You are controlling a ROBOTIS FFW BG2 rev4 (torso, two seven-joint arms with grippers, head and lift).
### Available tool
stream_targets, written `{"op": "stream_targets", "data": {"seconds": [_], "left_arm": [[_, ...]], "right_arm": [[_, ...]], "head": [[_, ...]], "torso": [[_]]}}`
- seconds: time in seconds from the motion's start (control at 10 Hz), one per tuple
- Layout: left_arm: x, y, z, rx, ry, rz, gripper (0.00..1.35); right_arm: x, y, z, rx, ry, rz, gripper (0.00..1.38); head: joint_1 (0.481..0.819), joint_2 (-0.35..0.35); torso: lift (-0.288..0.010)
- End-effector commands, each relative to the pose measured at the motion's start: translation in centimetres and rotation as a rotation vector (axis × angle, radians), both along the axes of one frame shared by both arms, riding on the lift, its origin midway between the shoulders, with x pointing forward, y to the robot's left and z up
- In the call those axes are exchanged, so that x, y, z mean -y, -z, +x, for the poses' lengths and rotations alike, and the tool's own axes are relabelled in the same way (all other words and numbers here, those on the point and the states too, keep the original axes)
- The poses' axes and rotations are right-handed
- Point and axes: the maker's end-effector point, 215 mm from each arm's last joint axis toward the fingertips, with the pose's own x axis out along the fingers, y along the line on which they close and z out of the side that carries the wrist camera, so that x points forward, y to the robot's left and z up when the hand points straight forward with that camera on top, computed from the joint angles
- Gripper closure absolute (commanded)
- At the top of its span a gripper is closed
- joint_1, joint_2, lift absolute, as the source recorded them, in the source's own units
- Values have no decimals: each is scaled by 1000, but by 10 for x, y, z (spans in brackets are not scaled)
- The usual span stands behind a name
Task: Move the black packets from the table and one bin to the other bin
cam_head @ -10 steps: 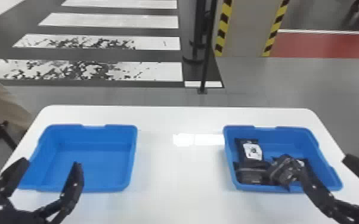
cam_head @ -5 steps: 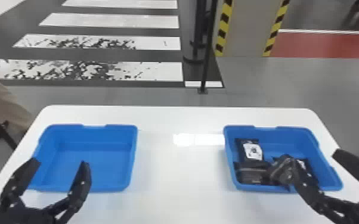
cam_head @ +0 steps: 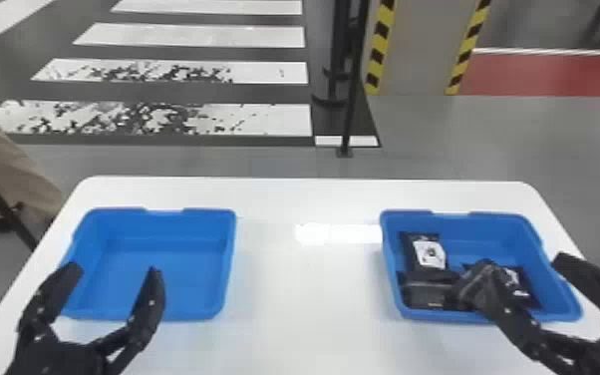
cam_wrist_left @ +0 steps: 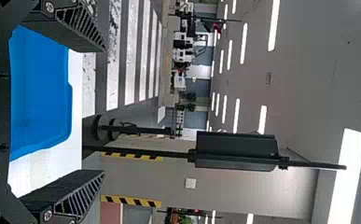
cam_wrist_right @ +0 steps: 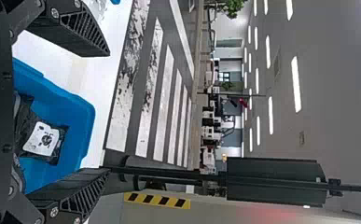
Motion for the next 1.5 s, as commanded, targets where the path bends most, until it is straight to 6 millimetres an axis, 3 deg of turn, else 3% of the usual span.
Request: {"op": "stream_targets", "data": {"seconds": [0.0, 0.6, 1.4], "left_arm": [[1, -1, 2, 2, 0, -3, 102], [-11, 4, 2, -18, -18, 16, 107], [-9, 10, 3, -40, -15, 11, 101]], "right_arm": [[0, -3, -1, -2, 9, 7, 142], [7, -7, -4, -4, 44, -3, 144], [11, -5, -2, -10, 53, -4, 144]], "head": [[695, -22], [695, -26], [695, -26]], "torso": [[-110], [-110], [-110]]}}
